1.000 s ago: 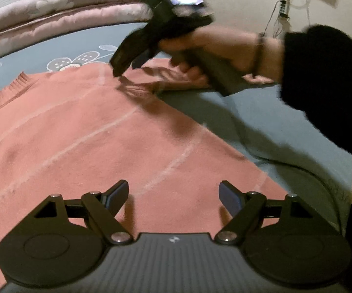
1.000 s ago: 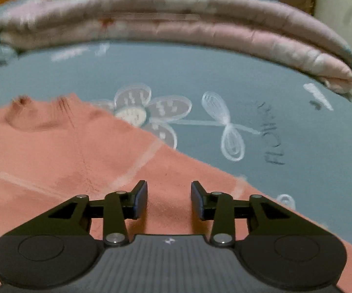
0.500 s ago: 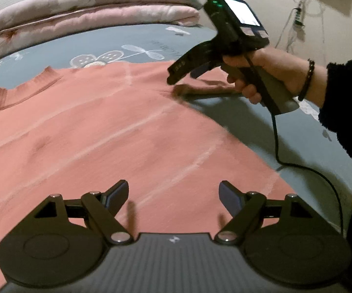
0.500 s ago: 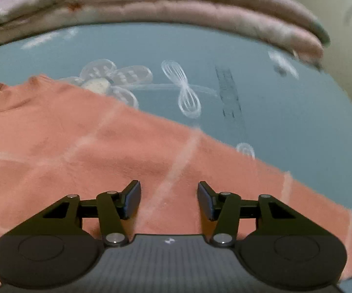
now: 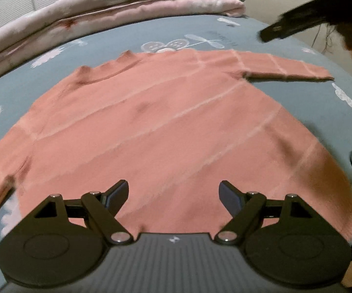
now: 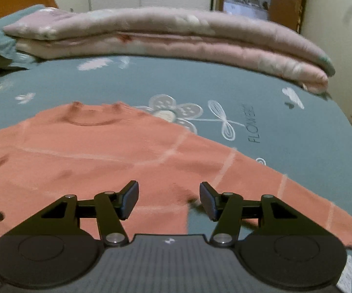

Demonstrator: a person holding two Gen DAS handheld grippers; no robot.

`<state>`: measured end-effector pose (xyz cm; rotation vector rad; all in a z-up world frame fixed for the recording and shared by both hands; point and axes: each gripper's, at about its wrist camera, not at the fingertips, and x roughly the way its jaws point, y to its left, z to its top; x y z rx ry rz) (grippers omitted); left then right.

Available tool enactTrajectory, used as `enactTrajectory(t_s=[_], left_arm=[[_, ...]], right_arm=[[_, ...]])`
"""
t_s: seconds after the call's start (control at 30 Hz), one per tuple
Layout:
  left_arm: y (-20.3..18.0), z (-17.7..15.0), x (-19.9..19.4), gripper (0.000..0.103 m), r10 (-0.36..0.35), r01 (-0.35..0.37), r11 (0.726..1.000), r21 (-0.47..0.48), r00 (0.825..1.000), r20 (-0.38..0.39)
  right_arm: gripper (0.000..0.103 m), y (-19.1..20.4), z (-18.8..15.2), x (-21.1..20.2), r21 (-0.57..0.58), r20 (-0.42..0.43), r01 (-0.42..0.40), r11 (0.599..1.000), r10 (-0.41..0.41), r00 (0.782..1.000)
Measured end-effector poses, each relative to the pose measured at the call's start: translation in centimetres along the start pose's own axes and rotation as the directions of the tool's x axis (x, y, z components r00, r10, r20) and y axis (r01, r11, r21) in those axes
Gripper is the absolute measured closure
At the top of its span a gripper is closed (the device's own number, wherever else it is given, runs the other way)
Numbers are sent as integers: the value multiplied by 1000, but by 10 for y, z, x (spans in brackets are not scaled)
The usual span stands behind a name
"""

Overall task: Fold clothes
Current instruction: 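Raise both tools above the flattened sweater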

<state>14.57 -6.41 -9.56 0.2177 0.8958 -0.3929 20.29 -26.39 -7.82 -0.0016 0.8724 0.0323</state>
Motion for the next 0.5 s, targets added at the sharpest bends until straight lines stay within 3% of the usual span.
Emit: enactTrajectory(t_s=[0.3,0.5], left_arm=[[6,-40,-12,17,-38,28,992,-125,996,-77],[-11,-65,0,17,5,-15,998,-64,989,-149]], right_arm=[[39,48,-61,-73,-14,2,-15,1000,15,1000],[39,44,-114,-55,42,-45,-17,999,19,999]])
